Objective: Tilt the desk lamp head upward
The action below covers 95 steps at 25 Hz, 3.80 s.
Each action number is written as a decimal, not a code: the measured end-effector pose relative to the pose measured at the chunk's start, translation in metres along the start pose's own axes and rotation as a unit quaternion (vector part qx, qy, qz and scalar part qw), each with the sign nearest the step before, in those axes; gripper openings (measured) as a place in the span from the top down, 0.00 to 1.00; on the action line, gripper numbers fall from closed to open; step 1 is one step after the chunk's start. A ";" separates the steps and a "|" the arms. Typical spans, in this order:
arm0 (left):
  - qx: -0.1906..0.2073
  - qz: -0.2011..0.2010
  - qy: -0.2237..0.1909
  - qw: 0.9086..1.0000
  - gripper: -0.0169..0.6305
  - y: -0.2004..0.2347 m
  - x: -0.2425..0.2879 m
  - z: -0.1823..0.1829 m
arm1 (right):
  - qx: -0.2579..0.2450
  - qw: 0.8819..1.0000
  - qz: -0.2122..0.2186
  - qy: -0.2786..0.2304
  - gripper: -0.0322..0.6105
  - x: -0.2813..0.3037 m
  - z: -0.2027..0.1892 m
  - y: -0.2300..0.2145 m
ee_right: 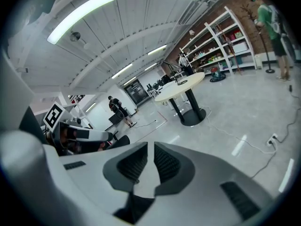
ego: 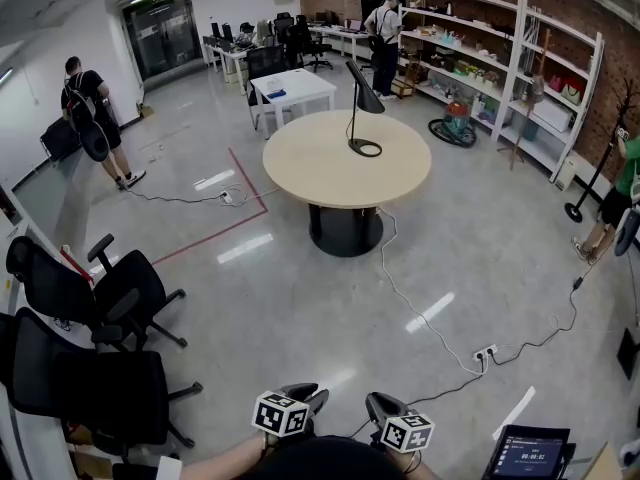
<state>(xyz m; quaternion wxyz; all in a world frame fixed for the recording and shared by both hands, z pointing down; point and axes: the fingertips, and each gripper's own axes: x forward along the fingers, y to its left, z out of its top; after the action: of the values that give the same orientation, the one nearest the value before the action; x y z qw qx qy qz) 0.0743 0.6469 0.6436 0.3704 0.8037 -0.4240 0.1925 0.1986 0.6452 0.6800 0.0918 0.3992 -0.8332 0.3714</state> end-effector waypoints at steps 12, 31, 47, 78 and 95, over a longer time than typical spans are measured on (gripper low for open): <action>0.000 -0.052 0.001 0.999 0.78 0.053 0.026 0.066 | -0.025 0.999 -0.044 0.010 0.88 0.062 0.049 0.003; -0.075 -0.066 -0.025 0.995 0.78 0.179 0.020 0.113 | -0.072 0.995 -0.047 0.054 0.88 0.177 0.089 0.052; -0.120 -0.004 -0.052 0.991 0.78 0.237 0.038 0.149 | -0.088 0.992 -0.012 0.093 0.88 0.249 0.126 0.028; -0.076 0.050 -0.016 0.996 0.78 0.214 0.199 0.299 | -0.008 0.997 0.029 0.068 0.88 0.315 0.282 -0.142; -0.013 -0.022 0.034 0.999 0.78 0.215 0.279 0.361 | 0.046 0.997 -0.059 0.023 0.88 0.324 0.325 -0.215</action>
<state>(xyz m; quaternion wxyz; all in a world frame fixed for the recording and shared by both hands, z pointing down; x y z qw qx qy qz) 0.0535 0.1443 0.6756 0.3994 0.8009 -0.3960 0.2054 0.1877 0.1398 0.7125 0.1138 0.4428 -0.7879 0.4124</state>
